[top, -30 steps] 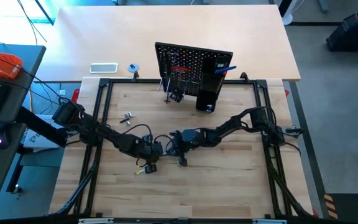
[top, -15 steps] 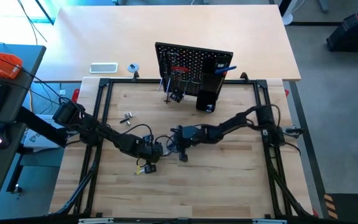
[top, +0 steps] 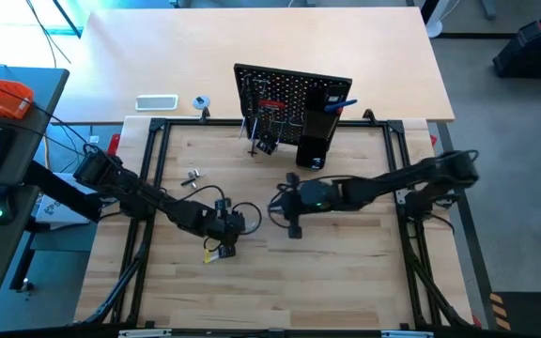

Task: Hang tools onto peg board
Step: Hang the wrench on the peg board

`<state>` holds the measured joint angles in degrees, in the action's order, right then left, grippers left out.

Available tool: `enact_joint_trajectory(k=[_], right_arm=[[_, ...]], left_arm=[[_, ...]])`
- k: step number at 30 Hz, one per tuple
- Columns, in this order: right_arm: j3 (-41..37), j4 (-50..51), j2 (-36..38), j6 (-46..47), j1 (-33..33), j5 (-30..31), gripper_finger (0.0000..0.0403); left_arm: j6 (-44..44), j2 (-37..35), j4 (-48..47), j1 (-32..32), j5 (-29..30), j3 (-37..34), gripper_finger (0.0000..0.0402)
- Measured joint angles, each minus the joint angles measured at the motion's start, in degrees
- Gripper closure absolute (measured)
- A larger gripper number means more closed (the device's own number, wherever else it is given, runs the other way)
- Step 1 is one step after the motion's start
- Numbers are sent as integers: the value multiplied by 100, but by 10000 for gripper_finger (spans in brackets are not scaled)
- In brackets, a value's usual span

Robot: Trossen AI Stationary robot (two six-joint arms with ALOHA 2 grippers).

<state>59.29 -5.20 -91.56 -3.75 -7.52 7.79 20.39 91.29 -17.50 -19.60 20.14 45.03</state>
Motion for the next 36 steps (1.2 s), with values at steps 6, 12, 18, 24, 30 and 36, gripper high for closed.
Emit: enact_joint_trajectory(k=[6,12,18,24,30,36], right_arm=[[4,669,960,-36,-218,725,361],[7,1025,1490,-37,-493,1139,361],[9,1218,1582,-18,-707,1336,361],[9,1317,1588,26,-763,1467,361],[9,1317,1588,0,-763,1467,361],[9,1355,1590,24,-763,1464,361]], left_arm=[[-285,-379,24,107,1141,3,376],[-824,-971,3,428,2636,12,376],[-1675,-1855,99,905,3706,-39,376],[-2323,-2700,116,1410,3664,-39,376],[-2810,-2986,677,1741,3208,-262,376],[-3381,-2980,2301,1863,3281,-1189,376]])
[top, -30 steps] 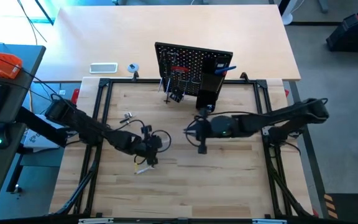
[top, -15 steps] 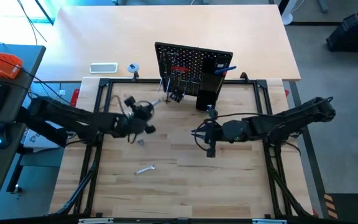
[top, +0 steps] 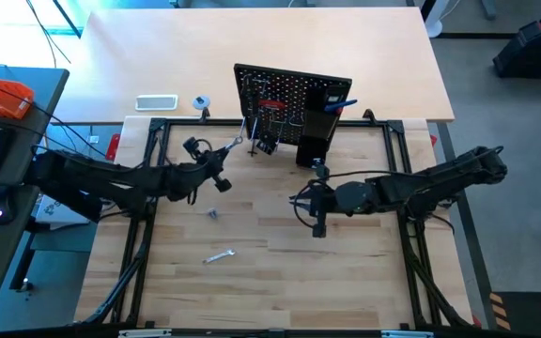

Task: Hang tools onto peg board
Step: Hang the wrench on the peg board

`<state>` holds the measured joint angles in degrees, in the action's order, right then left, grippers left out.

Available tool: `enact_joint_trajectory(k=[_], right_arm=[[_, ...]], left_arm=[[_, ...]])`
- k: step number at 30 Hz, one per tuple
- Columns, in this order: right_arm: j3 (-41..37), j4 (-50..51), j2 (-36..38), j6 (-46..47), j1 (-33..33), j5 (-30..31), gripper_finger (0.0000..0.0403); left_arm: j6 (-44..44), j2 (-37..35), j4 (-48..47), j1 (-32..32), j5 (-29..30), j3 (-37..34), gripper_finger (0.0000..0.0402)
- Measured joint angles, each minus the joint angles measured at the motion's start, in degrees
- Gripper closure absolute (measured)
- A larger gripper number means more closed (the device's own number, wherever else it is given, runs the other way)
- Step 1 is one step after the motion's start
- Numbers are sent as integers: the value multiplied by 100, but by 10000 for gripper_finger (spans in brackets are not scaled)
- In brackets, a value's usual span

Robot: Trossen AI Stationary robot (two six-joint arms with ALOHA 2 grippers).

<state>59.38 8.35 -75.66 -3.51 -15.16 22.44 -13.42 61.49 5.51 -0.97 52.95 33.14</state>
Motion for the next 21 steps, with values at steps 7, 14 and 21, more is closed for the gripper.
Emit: enact_joint_trajectory(k=[7,14,21], right_arm=[[2,134,0,48,3,0,361],[2,113,0,11,15,92,361],[2,62,0,7,15,103,361]], left_arm=[[-715,-30,1766,77,-86,-833,376],[-637,-28,1883,221,-299,-1003,376],[-690,-28,2000,379,-575,-1001,376]])
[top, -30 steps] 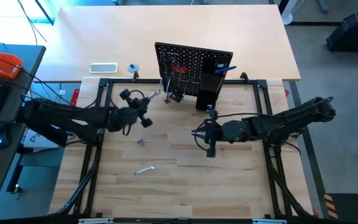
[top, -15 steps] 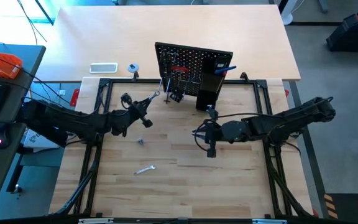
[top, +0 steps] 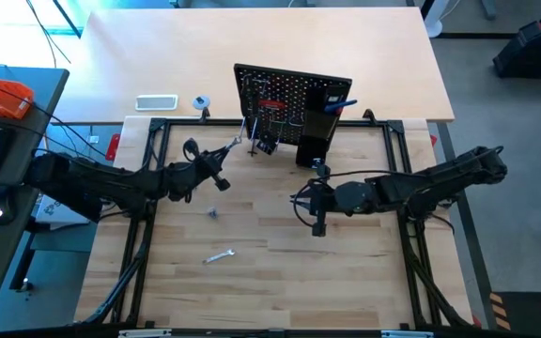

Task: Hang tools onto peg board
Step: Hang the wrench on the peg board

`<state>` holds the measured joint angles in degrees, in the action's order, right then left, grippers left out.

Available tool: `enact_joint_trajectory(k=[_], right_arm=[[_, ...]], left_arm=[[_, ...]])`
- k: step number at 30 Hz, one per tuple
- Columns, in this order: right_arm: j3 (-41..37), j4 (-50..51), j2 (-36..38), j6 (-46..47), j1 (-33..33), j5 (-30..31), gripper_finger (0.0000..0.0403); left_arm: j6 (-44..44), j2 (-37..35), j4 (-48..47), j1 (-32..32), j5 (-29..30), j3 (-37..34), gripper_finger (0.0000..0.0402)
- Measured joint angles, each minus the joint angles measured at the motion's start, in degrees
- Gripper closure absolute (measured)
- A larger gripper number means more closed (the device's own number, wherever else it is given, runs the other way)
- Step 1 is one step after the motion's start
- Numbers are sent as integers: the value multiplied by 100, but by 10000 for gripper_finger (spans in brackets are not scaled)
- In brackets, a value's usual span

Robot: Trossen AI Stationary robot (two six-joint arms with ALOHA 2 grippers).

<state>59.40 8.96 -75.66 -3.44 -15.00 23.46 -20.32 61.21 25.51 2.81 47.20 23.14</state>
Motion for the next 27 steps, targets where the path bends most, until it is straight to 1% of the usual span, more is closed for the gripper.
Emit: enact_joint_trajectory(k=[4,7,10,14,17,20,22,24,27], right_arm=[[0,-19,0,20,0,0,361],[0,-17,0,42,0,0,361],[0,-17,0,61,0,1,361],[0,-17,0,102,0,0,361],[0,-17,0,103,0,0,361],[0,-17,0,105,0,0,361],[0,-17,0,105,0,2,361],[0,-17,0,105,0,0,361],[0,-15,0,105,0,0,361]], left_arm=[[-100,61,136,134,-121,0,376],[-187,151,191,218,-324,2,376],[-238,284,210,251,-372,6,376],[-291,478,312,255,-237,2,376],[-469,592,704,261,-67,7,376],[-647,702,968,281,-64,6,376],[-692,737,1092,281,-169,6,376],[-686,750,1079,274,-336,6,376],[-633,750,1050,167,-293,4,376]])
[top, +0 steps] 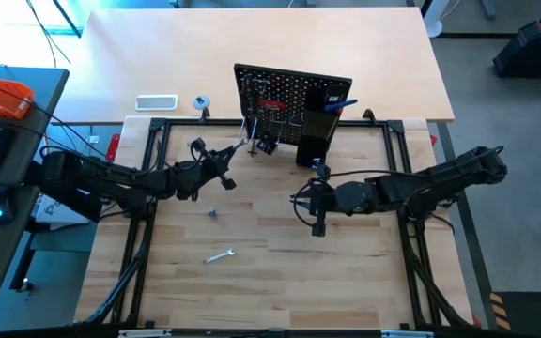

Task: Hang tools onto peg board
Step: Hang the wrench on the peg board

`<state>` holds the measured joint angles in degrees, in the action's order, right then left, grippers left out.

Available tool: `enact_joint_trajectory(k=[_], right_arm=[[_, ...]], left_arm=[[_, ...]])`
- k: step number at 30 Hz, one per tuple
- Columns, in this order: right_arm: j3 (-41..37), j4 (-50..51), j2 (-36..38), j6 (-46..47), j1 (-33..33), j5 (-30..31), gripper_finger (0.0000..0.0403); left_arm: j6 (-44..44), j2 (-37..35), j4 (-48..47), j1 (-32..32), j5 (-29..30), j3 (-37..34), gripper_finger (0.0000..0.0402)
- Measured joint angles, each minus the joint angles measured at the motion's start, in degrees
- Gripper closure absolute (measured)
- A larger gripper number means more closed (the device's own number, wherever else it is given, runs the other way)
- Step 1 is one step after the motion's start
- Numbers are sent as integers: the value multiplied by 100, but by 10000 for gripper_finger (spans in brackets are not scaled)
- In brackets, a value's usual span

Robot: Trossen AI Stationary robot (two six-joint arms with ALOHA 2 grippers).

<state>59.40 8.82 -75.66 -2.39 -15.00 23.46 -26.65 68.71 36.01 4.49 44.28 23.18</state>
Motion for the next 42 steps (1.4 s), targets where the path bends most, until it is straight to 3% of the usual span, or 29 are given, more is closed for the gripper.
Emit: enact_joint_trajectory(k=[9,19,32,42], right_arm=[[0,3,0,-2,0,0,361],[0,44,0,43,0,0,361],[0,129,0,64,0,0,361],[0,128,0,44,0,0,361]], left_arm=[[-297,-2,-9,-383,638,0,376],[-359,-2,-15,-421,941,0,376],[-347,-2,-188,-419,1162,0,376],[-348,-2,-192,-197,973,0,376]])
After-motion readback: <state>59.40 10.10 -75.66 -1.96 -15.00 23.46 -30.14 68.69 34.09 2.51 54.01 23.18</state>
